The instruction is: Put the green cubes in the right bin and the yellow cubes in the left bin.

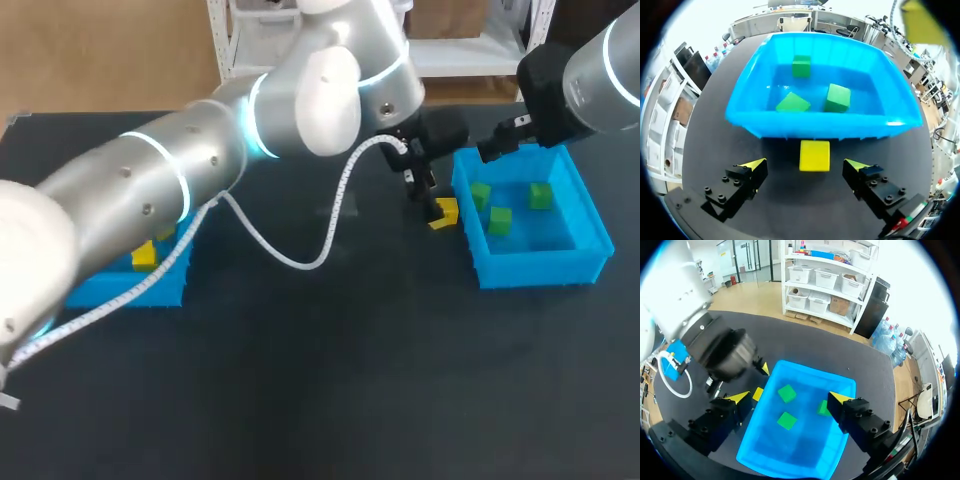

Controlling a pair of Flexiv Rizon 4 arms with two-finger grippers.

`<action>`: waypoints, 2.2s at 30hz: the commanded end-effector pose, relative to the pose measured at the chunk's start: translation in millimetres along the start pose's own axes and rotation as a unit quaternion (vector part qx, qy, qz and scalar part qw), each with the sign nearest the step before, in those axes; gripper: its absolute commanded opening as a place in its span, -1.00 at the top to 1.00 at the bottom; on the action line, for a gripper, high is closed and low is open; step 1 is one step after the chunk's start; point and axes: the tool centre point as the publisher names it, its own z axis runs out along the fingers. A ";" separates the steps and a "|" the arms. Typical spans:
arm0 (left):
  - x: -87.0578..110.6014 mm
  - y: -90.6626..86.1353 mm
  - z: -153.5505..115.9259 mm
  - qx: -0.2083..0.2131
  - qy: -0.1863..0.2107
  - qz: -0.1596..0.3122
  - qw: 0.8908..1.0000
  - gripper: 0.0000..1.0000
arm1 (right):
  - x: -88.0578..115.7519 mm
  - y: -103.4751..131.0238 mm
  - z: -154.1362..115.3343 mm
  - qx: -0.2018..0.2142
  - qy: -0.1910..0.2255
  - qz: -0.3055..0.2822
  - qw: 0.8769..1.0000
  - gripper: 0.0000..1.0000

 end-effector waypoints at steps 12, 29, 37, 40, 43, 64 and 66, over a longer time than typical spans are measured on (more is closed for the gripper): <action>-16.3 22.8 16.6 0.016 0.018 -0.008 1.000 1.00 | 2.6 1.1 -0.6 0.004 -0.005 0.001 1.000 -1.00; 25.3 48.0 -43.0 -0.049 0.008 -0.116 0.992 1.00 | 2.6 1.1 -0.6 0.004 -0.005 0.001 1.000 -1.00; 72.7 65.5 -112.9 -0.112 -0.026 -0.200 0.973 1.00 | 2.6 1.1 -0.6 0.004 -0.005 0.001 1.000 -1.00; 95.2 69.2 -139.3 -0.138 -0.024 -0.232 0.963 1.00 | 2.6 1.1 -0.6 0.004 -0.005 0.001 1.000 -1.00; 120.8 68.9 -168.7 -0.163 -0.015 -0.265 0.950 1.00 | 2.6 1.1 -0.6 0.004 -0.005 0.001 1.000 -1.00; 287.8 -22.6 -293.2 -0.275 0.050 -0.455 0.846 1.00 | 2.6 1.1 -0.6 0.004 -0.005 0.001 1.000 -1.00; 299.9 -35.5 -293.4 -0.276 0.051 -0.473 0.835 1.00 | 2.6 1.1 -0.6 0.004 -0.005 0.001 1.000 -1.00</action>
